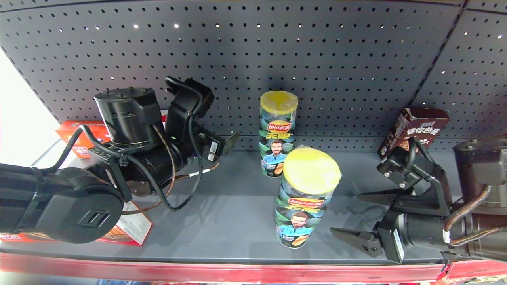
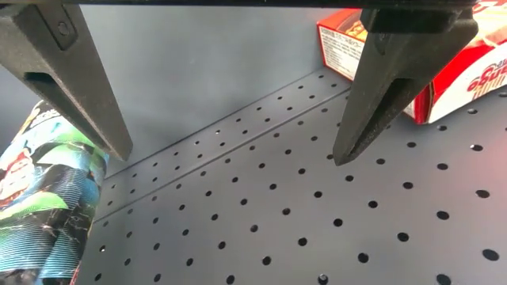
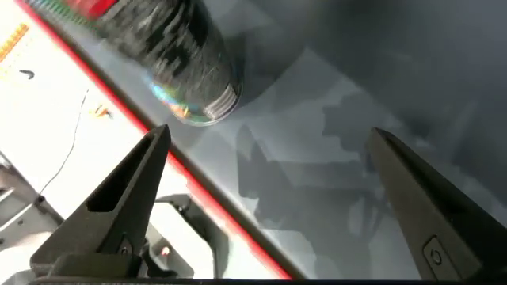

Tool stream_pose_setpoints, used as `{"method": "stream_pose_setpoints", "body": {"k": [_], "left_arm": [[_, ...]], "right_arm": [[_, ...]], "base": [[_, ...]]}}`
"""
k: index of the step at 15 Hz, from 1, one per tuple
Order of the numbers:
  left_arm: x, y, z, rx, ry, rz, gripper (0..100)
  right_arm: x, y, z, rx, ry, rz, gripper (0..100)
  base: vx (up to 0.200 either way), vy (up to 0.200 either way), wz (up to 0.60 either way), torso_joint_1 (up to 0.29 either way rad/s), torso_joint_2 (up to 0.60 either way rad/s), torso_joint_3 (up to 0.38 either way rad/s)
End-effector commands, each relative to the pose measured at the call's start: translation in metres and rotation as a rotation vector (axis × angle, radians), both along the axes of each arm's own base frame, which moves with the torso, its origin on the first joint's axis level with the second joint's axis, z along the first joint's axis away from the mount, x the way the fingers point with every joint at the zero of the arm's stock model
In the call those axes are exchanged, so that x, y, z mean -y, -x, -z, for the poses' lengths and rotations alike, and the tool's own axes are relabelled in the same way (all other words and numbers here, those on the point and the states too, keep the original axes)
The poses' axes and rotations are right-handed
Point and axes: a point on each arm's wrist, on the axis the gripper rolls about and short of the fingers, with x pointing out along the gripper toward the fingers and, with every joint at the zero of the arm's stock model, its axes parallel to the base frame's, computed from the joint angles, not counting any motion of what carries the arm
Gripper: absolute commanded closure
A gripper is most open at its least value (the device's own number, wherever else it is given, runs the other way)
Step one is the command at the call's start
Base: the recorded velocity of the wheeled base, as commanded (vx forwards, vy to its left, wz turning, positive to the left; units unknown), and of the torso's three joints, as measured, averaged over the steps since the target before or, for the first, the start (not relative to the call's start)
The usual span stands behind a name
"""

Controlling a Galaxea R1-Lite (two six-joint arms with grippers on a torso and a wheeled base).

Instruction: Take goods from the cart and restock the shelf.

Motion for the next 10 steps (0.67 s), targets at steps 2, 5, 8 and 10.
{"method": "stream_pose_setpoints", "body": {"k": [2, 5, 8, 10], "left_arm": [[0.0, 0.0, 0.0, 0.0, 0.0, -0.001, 0], [0.0, 0.0, -0.001, 0.003, 0.002, 0.001, 0], [0.0, 0.0, 0.0, 0.003, 0.002, 0.001, 0], [0.0, 0.0, 0.0, 0.003, 0.002, 0.001, 0]], "right_arm": [[-0.008, -0.011, 0.006, -0.014, 0.014, 0.003, 0], [-0.015, -0.017, 0.006, -0.018, 0.017, -0.004, 0], [-0.02, -0.02, 0.007, -0.021, 0.02, -0.013, 0], [-0.023, -0.021, 0.006, -0.019, 0.018, -0.02, 0]], "base": [[0.0, 0.0, 0.0, 0.0, 0.0, 0.0], [0.0, 0.0, 0.0, 0.0, 0.0, 0.0], [0.0, 0.0, 0.0, 0.0, 0.0, 0.0], [0.0, 0.0, 0.0, 0.0, 0.0, 0.0]]}}
